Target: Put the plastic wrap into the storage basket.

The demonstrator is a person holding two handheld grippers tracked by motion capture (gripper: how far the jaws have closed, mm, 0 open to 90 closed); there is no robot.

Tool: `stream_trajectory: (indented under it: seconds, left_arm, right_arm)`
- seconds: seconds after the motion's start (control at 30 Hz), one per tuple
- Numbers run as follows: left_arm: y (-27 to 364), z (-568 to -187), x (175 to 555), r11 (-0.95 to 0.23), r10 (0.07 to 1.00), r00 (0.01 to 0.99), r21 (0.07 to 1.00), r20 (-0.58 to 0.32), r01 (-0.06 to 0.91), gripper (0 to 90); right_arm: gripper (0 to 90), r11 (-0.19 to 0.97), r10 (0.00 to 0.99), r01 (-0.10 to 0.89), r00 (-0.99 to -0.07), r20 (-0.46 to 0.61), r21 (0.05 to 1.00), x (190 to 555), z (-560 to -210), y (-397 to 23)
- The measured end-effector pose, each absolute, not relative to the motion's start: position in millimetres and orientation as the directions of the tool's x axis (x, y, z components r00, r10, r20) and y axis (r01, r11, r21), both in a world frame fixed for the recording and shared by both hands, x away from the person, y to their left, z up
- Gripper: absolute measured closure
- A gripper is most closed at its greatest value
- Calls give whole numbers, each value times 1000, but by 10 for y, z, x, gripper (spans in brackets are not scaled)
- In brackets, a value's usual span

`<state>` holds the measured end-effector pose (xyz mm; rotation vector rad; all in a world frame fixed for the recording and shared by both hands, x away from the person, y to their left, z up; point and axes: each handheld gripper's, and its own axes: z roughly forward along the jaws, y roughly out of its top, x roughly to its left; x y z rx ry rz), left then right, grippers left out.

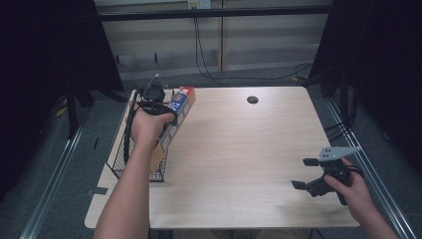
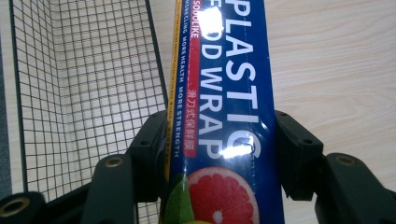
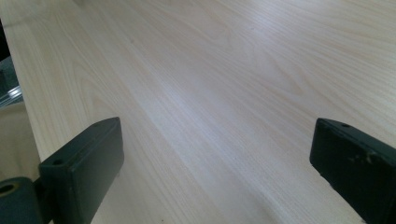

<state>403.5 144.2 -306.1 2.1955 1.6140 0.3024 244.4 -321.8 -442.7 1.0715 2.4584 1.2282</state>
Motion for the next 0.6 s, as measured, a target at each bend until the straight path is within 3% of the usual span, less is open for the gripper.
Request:
stream_trajectory:
  seconds: [0.6]
  left_arm:
    - [1647, -3064, 4013, -210, 964, 260, 443, -54, 871, 441]
  right_arm:
    - [27, 397, 678, 522, -721, 142, 755, 2452, -4436, -3192]
